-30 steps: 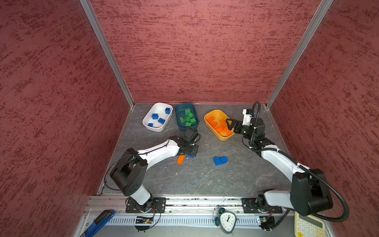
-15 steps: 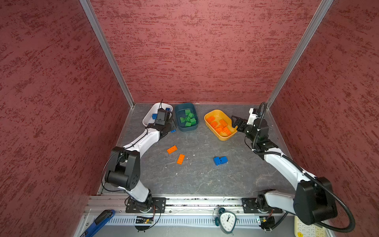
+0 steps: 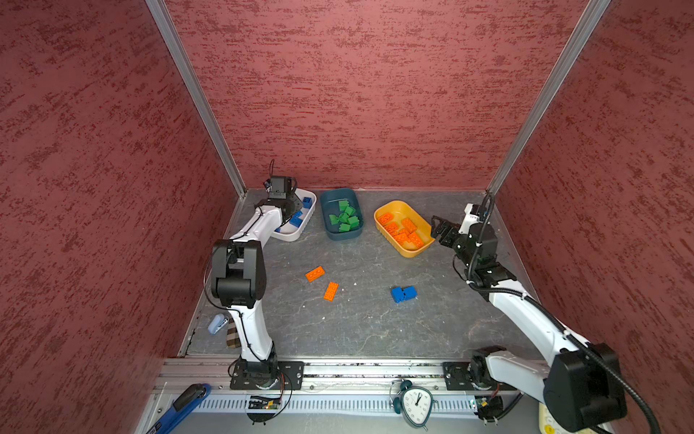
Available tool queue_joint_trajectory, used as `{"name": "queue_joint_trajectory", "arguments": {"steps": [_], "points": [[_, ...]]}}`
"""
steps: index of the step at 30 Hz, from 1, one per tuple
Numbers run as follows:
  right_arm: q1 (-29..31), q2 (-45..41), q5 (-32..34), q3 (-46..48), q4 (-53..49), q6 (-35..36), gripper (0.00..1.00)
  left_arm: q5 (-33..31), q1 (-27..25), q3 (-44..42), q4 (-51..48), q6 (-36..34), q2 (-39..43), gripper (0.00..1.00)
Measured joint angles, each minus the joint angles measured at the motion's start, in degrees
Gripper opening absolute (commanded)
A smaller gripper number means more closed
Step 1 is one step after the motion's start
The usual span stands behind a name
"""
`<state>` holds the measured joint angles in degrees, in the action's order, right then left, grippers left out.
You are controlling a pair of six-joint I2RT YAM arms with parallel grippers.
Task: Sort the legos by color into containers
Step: 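Carry the blue brick to the white tub and release it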
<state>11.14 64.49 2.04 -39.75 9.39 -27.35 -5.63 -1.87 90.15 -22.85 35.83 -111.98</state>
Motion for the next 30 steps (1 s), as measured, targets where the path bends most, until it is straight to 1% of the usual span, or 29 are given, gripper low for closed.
{"name": "queue_joint_trajectory", "arguments": {"steps": [3, 5, 9, 12, 15, 18, 19, 26, 30], "points": [[-0.04, -0.74, -0.48, 1.7, -0.09, 0.68, 0.99, -0.02, 0.63, 3.32, -0.63, 1.4, -2.49, 0.34], [-0.07, -0.61, -0.59, 2.03, -0.72, 0.9, 0.99, -0.04, 0.7, 5.2, -1.2, 1.99, -4.0, 0.4], [-0.11, -0.31, -2.08, 1.97, -1.4, 1.27, 0.99, 0.7, 0.74, 10.19, -2.82, 2.67, -7.54, 0.65], [-0.11, 1.36, -5.51, 0.96, -2.43, 1.92, 0.99, 1.22, 0.74, 12.52, -3.78, 2.62, -9.11, 0.81], [-0.11, 3.8, -9.75, -0.5, -3.26, 2.67, 0.99, 1.79, 0.61, 12.48, -4.07, 2.14, -8.96, 0.91], [0.15, 5.31, -12.76, -1.29, -4.35, 3.34, 0.99, 2.23, 0.28, 10.88, -3.65, 1.4, -7.85, 0.98], [0.37, 5.62, -13.38, -1.49, -5.05, 3.54, 0.99, 2.29, 0.04, 10.16, -3.67, 1.14, -7.15, 1.0], [1.38, 6.91, -14.14, -1.86, -8.92, 4.22, 0.99, 2.12, -3.34, 5.51, -2.69, -1.16, 0.59, 0.99], [3.17, 7.26, -14.73, -1.86, -10.62, 5.22, 0.99, 2.03, -5.33, 1.68, -0.92, -2.75, 5.44, 1.0]]}}
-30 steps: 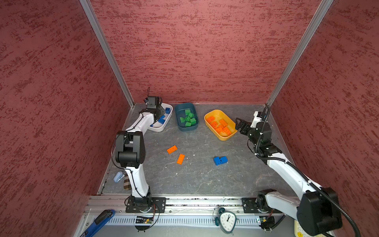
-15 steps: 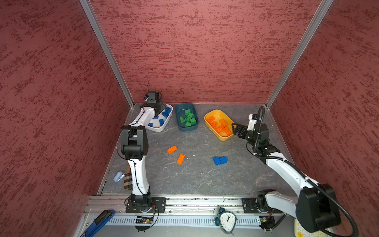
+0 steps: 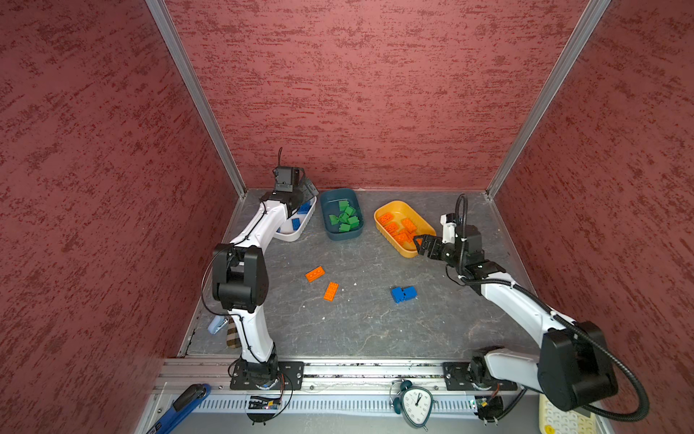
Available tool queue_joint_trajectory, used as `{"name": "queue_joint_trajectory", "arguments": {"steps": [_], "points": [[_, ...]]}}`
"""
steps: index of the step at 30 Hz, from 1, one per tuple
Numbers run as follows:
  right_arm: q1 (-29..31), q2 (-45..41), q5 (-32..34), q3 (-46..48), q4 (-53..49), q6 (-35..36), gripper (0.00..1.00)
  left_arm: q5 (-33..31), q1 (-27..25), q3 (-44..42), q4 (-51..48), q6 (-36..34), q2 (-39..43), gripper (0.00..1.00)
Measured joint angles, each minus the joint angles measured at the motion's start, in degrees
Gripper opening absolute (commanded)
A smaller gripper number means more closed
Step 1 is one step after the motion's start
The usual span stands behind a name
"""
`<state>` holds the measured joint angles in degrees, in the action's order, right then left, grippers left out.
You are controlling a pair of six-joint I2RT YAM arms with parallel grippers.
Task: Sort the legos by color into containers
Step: 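Carry the blue brick to the white tub and release it, then lower the right gripper and grasp an orange brick on the table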
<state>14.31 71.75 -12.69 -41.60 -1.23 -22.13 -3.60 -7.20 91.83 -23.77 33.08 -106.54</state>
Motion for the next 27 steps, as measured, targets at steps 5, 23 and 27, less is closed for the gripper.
{"name": "queue_joint_trajectory", "arguments": {"steps": [5, 23, 27], "points": [[4.28, 2.03, 0.0, -0.26, -1.86, 2.23, 0.99, -1.4, -2.19, -7.19, 0.92, -1.03, 5.38, 1.0], [29.99, 31.5, -1.16, -21.09, -5.53, 25.03, 0.99, -2.73, 0.74, -28.44, 0.28, 2.08, 22.29, 1.0], [33.59, 37.0, -2.03, -24.2, -5.68, 29.53, 0.99, -2.73, 2.34, -31.45, 0.26, 3.37, 24.26, 0.99]]}}
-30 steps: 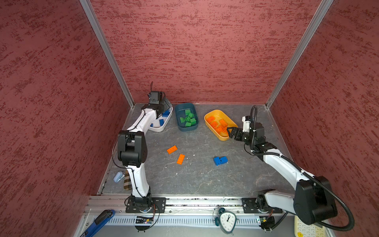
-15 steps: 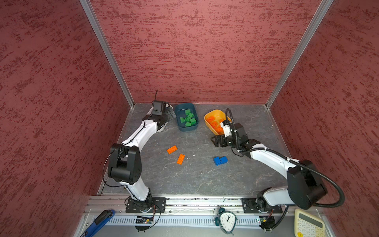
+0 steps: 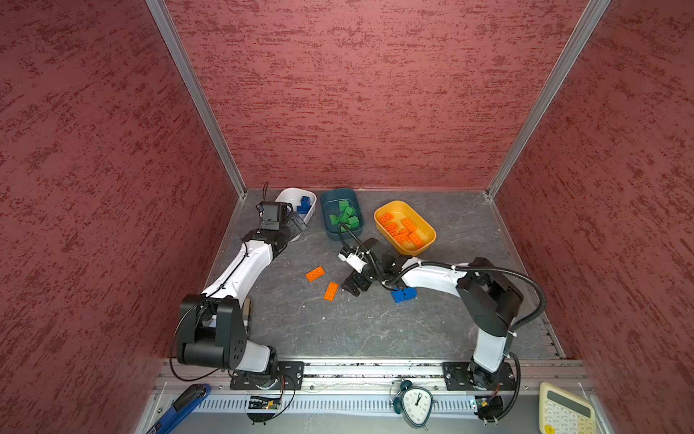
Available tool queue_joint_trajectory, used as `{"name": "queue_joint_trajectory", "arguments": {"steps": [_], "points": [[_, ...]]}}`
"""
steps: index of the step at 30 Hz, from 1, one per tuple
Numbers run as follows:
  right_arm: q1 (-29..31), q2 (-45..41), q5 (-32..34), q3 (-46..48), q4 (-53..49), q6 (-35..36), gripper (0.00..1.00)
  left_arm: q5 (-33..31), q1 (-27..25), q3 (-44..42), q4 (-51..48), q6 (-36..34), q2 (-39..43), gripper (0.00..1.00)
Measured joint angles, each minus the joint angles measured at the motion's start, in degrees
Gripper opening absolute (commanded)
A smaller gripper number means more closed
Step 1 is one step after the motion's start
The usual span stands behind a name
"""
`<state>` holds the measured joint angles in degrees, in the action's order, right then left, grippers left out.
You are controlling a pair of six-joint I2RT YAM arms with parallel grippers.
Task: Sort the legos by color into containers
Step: 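Lower the right gripper and grasp an orange brick on the table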
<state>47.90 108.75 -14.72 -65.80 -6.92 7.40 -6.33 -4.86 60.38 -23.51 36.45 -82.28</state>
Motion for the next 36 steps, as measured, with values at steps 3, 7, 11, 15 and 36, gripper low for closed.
{"name": "queue_joint_trajectory", "arguments": {"steps": [3, 7, 11, 15, 36], "points": [[2.38, 3.06, 0.09, -1.42, -0.02, 3.61, 0.99, 0.04, 0.42, -1.18, 0.0, 0.5, 0.76, 1.0], [4.55, 6.88, 1.51, -4.17, -0.02, 7.06, 0.99, 0.04, 0.66, -1.57, -0.04, 0.87, 1.22, 1.0], [6.08, 8.52, 2.43, -6.14, -0.09, 9.09, 0.97, 0.02, 0.81, -1.9, 0.04, 1.22, 2.4, 0.99], [6.95, 9.62, 2.91, -7.65, -0.09, 9.66, 0.91, 0.04, 1.03, -2.43, 0.02, 1.27, 2.84, 0.99], [7.28, 2.32, 7.43, 1.53, 3.32, 9.14, 0.65, -0.7, -0.22, -2.51, -0.09, 1.25, 2.8, 1.0]]}}
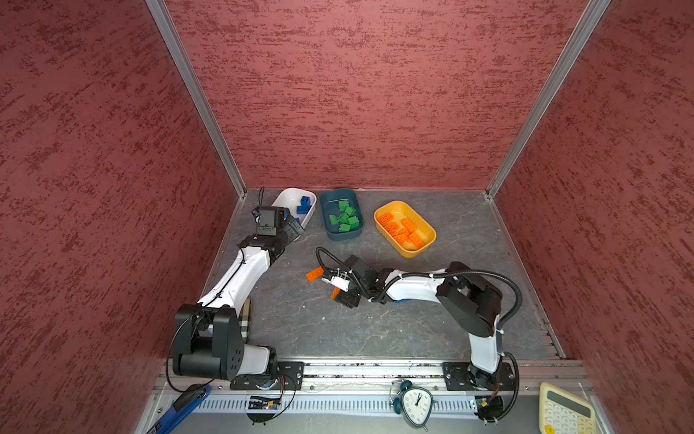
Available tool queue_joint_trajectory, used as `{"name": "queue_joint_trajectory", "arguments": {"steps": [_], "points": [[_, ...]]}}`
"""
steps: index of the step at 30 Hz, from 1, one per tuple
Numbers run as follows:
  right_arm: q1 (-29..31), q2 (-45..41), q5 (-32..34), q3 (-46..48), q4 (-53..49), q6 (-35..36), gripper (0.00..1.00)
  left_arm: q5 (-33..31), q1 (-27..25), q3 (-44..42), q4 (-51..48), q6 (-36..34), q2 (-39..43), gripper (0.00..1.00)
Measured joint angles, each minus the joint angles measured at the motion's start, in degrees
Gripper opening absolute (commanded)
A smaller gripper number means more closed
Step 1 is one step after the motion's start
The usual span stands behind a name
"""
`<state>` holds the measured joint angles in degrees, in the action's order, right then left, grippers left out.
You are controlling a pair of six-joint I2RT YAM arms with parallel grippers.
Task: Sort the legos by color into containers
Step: 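Lower the right gripper and grasp an orange brick on the table, then carry the orange brick to the yellow tub and release it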
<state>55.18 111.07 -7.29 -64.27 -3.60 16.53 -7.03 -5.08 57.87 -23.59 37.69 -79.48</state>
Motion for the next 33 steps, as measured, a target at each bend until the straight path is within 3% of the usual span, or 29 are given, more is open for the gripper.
{"name": "queue_joint_trajectory", "arguments": {"steps": [8, 17, 23, 33], "points": [[-5.35, -13.64, 1.25, 7.41, 4.63, -2.62, 0.64, -2.56, -5.09, 0.98, -0.94, -0.7, -1.77, 0.99], [-23.43, -20.74, 3.3, 10.25, 7.15, -9.35, 0.63, -4.39, -11.87, 2.27, 0.09, -4.0, -3.93, 0.99], [-32.04, -16.55, 4.11, 3.76, 2.43, -12.39, 0.63, -0.66, -14.75, 2.27, 3.96, -9.75, -3.93, 0.99], [-36.68, 2.84, 5.75, -19.85, -7.39, -14.99, 0.66, 2.71, -19.28, 1.51, 5.2, -17.79, -3.37, 0.99]]}}
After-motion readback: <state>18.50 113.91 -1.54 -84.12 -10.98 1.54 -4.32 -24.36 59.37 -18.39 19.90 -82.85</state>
